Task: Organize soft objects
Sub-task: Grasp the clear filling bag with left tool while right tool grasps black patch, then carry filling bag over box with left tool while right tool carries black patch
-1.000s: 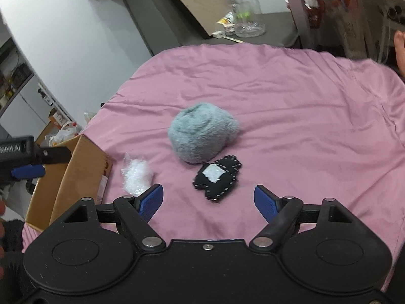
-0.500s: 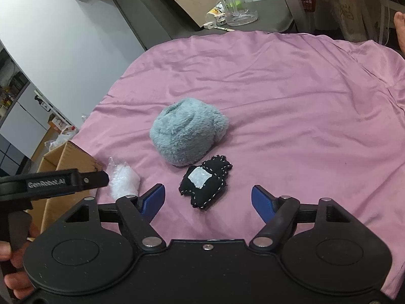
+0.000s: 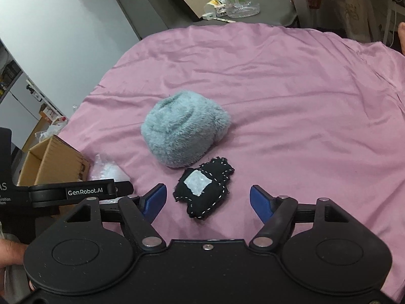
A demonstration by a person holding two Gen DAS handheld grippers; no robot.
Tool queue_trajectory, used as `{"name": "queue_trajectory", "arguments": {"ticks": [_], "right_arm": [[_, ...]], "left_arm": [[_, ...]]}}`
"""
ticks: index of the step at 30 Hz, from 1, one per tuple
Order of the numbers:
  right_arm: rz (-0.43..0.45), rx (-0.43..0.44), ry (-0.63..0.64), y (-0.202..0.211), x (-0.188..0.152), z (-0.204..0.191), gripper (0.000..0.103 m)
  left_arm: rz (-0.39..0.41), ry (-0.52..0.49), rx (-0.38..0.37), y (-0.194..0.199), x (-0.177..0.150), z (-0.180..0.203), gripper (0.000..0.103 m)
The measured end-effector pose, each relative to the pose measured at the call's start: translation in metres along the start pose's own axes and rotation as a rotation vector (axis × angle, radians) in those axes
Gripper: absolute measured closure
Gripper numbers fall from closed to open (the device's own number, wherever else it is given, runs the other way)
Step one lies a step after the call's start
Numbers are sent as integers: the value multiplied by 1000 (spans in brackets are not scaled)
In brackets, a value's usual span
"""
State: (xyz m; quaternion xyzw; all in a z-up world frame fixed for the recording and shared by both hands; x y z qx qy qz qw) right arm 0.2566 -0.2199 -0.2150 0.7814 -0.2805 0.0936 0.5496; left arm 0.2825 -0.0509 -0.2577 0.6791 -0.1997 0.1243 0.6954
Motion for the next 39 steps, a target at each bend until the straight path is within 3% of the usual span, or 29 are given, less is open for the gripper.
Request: {"name": "queue_trajectory", "arguments": {"ticks": [7, 9, 11, 14, 39], "right_arm": [[14, -6, 9, -14, -1, -1, 36], [18, -4, 10, -18, -2, -2, 47], [6, -6, 16, -22, -5, -2, 71], [14, -10, 39, -19, -7, -5, 81], [73, 25, 0, 41, -30, -23, 82]], "left_arm": [[-2, 18, 3, -5, -2, -8, 48], [4, 4, 7, 0, -2, -7, 54], [2, -5, 13, 4, -2, -3, 60], [6, 13, -5, 13, -4, -4, 61], [76, 22, -52, 90, -32, -14, 62]]}}
Point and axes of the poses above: each gripper's, at about its wrist camera, not at the fingertips, and y roughly against the way its jaws point, z to its right, x to its top, the point moved 10 cm from there along -y, roughly the way its jaws point, and after that the axes turned 13 degrees about -y, right-handed, at the moved point
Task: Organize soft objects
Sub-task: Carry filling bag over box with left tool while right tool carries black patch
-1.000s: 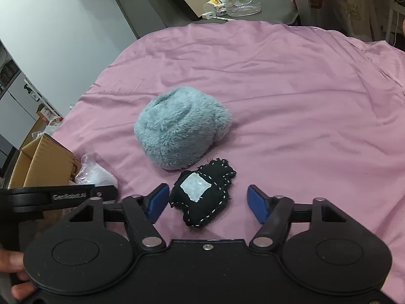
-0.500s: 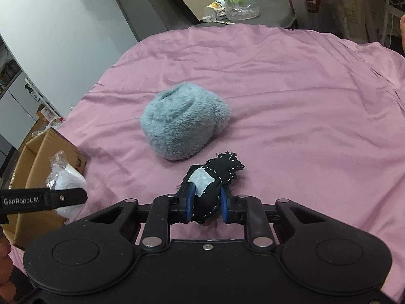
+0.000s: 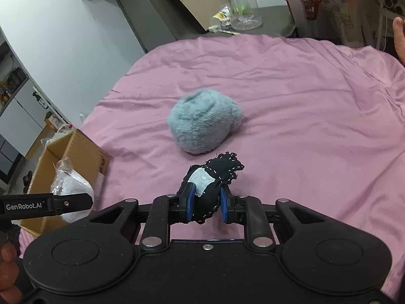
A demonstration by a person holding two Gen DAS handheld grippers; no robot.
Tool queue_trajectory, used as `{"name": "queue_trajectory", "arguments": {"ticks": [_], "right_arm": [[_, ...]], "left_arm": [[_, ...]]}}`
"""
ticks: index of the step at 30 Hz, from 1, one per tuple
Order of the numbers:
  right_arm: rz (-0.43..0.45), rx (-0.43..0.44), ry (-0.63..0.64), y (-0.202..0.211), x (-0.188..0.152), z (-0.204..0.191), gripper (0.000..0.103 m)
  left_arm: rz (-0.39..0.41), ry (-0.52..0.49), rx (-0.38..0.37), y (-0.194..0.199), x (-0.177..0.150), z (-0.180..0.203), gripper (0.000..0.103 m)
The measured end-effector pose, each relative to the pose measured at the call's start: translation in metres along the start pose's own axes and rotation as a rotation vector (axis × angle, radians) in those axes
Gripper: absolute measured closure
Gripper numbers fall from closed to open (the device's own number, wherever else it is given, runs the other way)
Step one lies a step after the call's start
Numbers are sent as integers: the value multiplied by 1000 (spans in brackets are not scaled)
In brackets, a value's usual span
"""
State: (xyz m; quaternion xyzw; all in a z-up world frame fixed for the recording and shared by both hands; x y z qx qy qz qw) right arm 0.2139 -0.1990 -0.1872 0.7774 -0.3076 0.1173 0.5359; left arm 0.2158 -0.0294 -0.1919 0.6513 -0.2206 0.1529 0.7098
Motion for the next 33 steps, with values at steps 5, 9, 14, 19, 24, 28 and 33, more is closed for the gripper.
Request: {"name": "queue_trajectory", "arguments": {"ticks": [5, 9, 14, 19, 24, 28, 33], "right_arm": [[18, 31, 2, 16, -1, -19, 82], [30, 36, 5, 25, -1, -31, 82], [55, 46, -3, 35, 2, -44, 82], [57, 55, 9, 38, -2, -60, 82], [62, 66, 21, 39, -5, -77, 82], [65, 82, 34, 40, -7, -94, 82], [46, 115, 35, 37, -13, -113, 82]], "left_arm": [[26, -1, -16, 20, 0, -7, 62], [51, -8, -23, 33, 4, -12, 62], [73, 0, -26, 48, 6, -26, 62], [93, 14, -21, 60, 8, -43, 62], [112, 31, -15, 72, 11, -64, 62], [129, 36, 2, 81, 14, -85, 62], [127, 62, 22, 82, 11, -110, 62]]}}
Point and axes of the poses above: each gripper's, at about its wrist camera, not at the fingertips, and y roughly against the way its jaws point, z to its right, x to its top, the point moved 10 cm from there along -y, roughly the way its jaws point, and after that the axes turned 13 degrees about -y, right-handed, at the moved point
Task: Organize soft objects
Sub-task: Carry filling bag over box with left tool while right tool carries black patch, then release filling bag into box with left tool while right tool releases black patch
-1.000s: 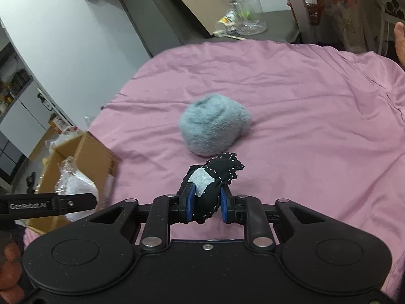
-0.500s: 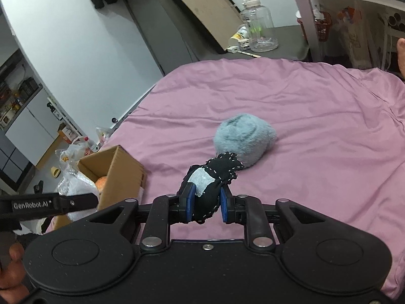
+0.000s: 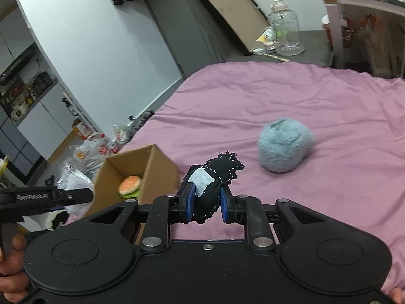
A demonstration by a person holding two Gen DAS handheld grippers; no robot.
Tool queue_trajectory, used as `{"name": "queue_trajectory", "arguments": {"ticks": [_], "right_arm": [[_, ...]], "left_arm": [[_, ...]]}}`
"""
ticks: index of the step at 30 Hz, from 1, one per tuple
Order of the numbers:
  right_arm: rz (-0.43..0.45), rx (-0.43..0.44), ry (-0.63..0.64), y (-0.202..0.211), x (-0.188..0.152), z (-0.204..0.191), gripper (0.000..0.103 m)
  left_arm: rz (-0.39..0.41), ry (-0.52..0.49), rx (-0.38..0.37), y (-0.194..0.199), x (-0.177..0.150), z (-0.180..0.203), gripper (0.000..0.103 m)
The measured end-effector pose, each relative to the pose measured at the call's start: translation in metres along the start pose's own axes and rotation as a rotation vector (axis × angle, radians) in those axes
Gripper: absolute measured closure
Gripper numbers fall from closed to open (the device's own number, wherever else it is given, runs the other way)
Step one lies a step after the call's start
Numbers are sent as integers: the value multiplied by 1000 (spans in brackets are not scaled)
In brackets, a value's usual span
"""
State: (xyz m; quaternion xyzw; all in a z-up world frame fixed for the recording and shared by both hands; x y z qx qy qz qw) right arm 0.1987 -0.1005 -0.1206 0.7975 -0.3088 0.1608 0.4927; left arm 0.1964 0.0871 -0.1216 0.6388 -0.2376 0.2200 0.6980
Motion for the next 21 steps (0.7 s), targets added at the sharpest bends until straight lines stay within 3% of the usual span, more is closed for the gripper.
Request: {"name": "queue_trajectory", "arguments": {"ticks": [10, 21], "right_arm": [[-28, 32, 28, -13, -14, -34, 82], [-66, 83, 63, -27, -28, -75, 82]], "left_arm": [[-35, 51, 30, -7, -16, -37, 62], [-135, 71, 88, -26, -41, -67, 58]]}}
Point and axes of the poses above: each gripper's, at about its wrist camera, not at the fingertips, and y roughly against the way its jaws point, z to its right, x to its top, the point moved 10 cm from there along -y, roughly the way its jaws point, and after that the axes turned 13 degrees about -y, right-handed, at the moved point
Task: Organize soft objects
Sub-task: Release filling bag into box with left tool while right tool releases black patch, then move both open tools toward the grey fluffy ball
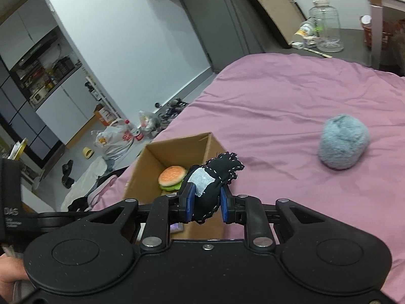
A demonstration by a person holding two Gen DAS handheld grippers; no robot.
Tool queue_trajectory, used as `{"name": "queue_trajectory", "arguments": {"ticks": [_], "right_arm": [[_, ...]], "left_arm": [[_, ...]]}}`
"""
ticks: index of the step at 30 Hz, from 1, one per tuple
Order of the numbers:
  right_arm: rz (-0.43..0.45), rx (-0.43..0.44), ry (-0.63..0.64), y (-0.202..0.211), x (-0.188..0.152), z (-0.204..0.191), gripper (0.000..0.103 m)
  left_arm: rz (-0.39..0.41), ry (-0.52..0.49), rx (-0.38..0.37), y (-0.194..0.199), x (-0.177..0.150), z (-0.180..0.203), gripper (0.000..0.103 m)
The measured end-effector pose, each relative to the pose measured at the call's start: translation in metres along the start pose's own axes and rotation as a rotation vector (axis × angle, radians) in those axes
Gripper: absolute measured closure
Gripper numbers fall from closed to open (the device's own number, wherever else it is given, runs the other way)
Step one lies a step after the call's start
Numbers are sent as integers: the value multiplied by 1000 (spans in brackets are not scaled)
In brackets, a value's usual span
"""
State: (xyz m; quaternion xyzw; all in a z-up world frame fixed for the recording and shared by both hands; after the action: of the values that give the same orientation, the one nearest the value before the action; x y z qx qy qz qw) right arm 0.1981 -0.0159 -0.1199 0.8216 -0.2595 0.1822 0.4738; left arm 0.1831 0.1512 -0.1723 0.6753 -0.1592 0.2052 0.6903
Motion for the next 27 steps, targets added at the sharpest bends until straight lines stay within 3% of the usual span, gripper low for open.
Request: {"name": "queue_trajectory", "arguments": {"ticks": [8, 13, 18, 22, 27], "right_arm": [[-51, 48, 47, -12, -14, -33, 81], [-85, 74, 59, -13, -20, -42, 73], [-72, 46, 35, -6, -14, -27, 69], [-51, 18, 16, 4, -7, -10, 65], [-39, -4, -1, 11, -3, 10, 60]], "left_arm": [[3, 37, 10, 9, 2, -17, 50], [4, 34, 10, 13, 3, -19, 48], [8, 28, 21, 15, 5, -17, 41], [28, 18, 26, 21, 9, -10, 28], [34, 4, 16, 22, 13, 2, 26]]}}
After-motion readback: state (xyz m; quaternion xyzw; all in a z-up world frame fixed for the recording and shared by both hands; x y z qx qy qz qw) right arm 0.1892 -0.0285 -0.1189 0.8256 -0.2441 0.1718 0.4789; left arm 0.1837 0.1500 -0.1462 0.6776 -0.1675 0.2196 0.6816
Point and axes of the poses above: each gripper's, at about its wrist camera, not at the fingertips, and y roughly against the way its jaws point, z to its right, x to its top, the point moved 10 cm from there along -y, roughly the way its jaws point, and after that the axes turned 13 degrees about -y, right-handed, at the moved point
